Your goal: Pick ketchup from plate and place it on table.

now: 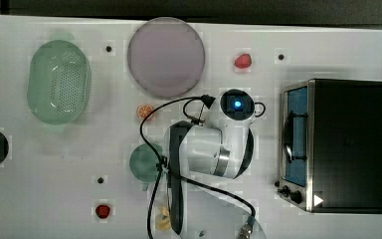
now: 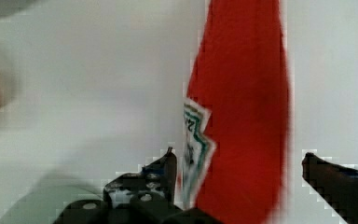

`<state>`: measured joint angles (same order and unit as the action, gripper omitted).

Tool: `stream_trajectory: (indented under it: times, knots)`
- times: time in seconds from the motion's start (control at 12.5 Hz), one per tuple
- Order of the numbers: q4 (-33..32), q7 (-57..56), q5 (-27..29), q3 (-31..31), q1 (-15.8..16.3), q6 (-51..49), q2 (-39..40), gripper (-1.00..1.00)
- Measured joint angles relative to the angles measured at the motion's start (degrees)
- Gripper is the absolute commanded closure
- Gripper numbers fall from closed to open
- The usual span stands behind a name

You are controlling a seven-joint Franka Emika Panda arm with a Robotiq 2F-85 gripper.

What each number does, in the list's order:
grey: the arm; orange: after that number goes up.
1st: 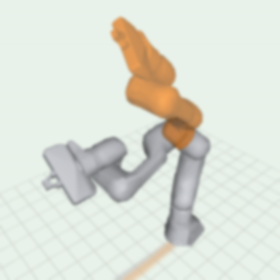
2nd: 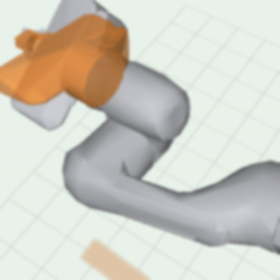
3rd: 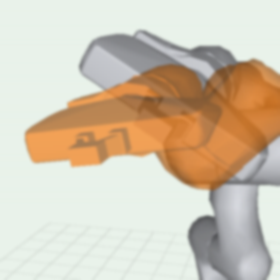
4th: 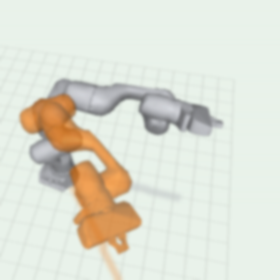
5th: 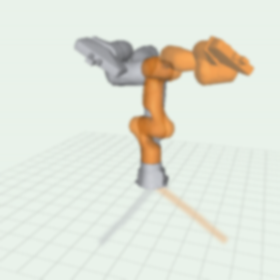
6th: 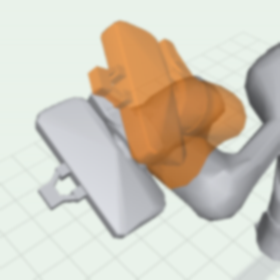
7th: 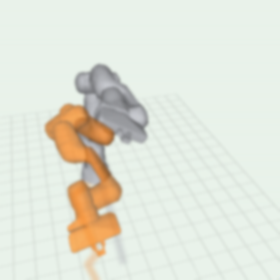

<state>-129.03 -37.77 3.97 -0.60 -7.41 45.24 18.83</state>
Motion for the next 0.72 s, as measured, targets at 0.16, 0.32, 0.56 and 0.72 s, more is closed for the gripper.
stream_trajectory:
  times: [0.16,0.32,0.56,0.72]
  knots:
    - [0.6,0.1,0.1,0.1,0.2,-2.2,-1.7,-1.00]
    - [1.8,0.8,0.2,-0.1,0.2,-5.0,-5.0,-1.00]
    - [8.7,7.3,0.0,-0.6,0.5,-11.1,-10.2,-1.00]
    - [15.4,14.3,-0.1,-0.6,0.5,-18.6,-14.2,-1.00]
